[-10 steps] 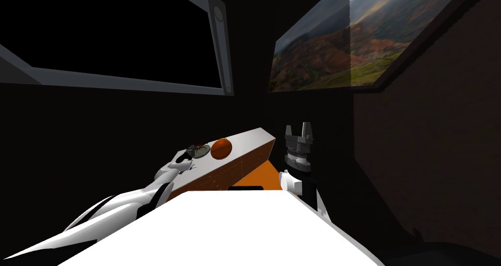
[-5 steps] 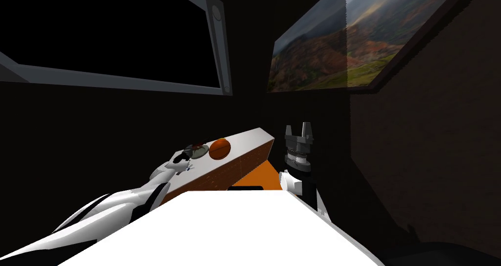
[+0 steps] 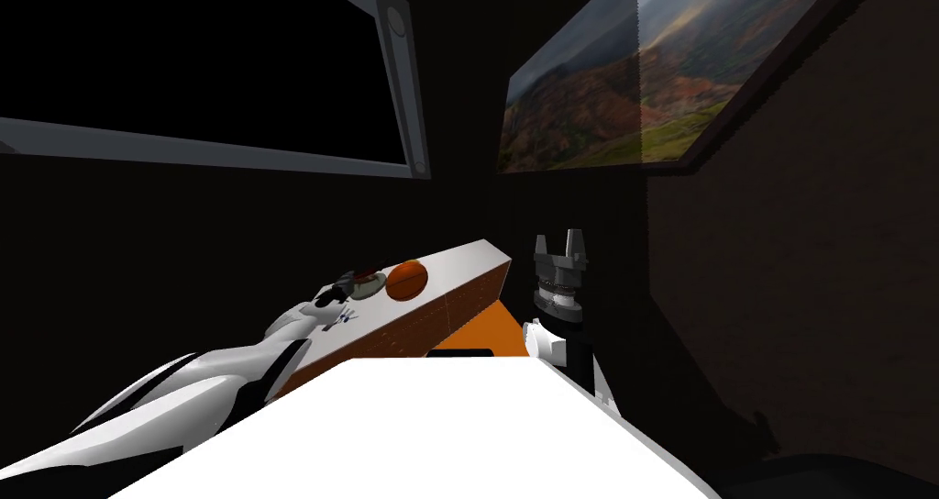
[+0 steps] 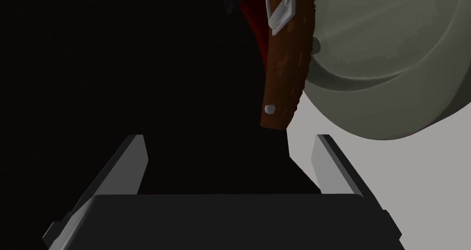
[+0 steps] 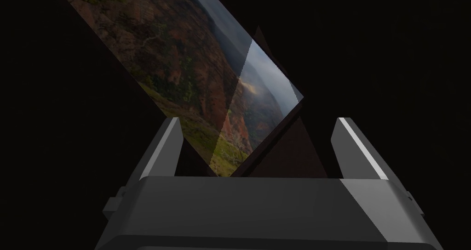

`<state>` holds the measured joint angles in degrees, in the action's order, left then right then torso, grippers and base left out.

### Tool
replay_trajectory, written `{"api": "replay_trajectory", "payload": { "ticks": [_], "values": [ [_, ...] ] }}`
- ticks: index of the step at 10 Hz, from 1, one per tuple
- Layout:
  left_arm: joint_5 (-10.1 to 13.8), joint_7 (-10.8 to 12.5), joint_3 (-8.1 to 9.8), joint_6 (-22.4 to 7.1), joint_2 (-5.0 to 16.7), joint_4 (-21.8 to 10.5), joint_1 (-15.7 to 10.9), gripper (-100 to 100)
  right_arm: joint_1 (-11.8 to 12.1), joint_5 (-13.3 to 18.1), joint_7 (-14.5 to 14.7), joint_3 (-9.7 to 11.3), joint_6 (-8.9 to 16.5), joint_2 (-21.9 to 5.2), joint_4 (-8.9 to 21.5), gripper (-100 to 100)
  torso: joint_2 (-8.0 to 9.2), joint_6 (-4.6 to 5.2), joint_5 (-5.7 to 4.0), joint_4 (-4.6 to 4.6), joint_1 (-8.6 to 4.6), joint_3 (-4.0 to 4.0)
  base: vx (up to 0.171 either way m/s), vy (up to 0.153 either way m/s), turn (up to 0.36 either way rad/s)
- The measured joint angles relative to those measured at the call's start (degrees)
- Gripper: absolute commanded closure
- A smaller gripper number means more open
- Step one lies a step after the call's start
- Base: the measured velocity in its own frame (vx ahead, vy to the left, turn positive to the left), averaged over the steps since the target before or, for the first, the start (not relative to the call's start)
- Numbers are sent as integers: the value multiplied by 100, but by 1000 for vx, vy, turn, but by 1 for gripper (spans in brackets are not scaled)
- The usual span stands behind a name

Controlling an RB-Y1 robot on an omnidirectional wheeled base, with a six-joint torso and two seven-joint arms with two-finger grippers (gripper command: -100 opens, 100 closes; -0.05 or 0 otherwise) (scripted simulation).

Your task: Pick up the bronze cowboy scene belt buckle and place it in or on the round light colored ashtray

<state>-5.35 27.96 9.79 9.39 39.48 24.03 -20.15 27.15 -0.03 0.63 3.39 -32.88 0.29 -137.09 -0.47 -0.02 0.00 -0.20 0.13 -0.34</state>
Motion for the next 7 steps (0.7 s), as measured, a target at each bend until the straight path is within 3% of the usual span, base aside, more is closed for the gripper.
{"api": "replay_trajectory", "payload": {
  "ticks": [2,4,7],
  "values": [
    [-63,310,-202,129,182,-243,-81,-100,0,0,0,0,0,0,0,0,0,0,0,0,1,0,4,-28,-6],
    [-78,557,-323,10,286,69,118,-100,0,0,0,0,0,0,0,0,2,0,1,1,3,1,6,-40,-25],
    [-138,905,-529,144,478,-179,51,-100,0,0,0,0,0,0,0,0,2,0,1,1,2,1,2,-33,-16]
  ]
}}
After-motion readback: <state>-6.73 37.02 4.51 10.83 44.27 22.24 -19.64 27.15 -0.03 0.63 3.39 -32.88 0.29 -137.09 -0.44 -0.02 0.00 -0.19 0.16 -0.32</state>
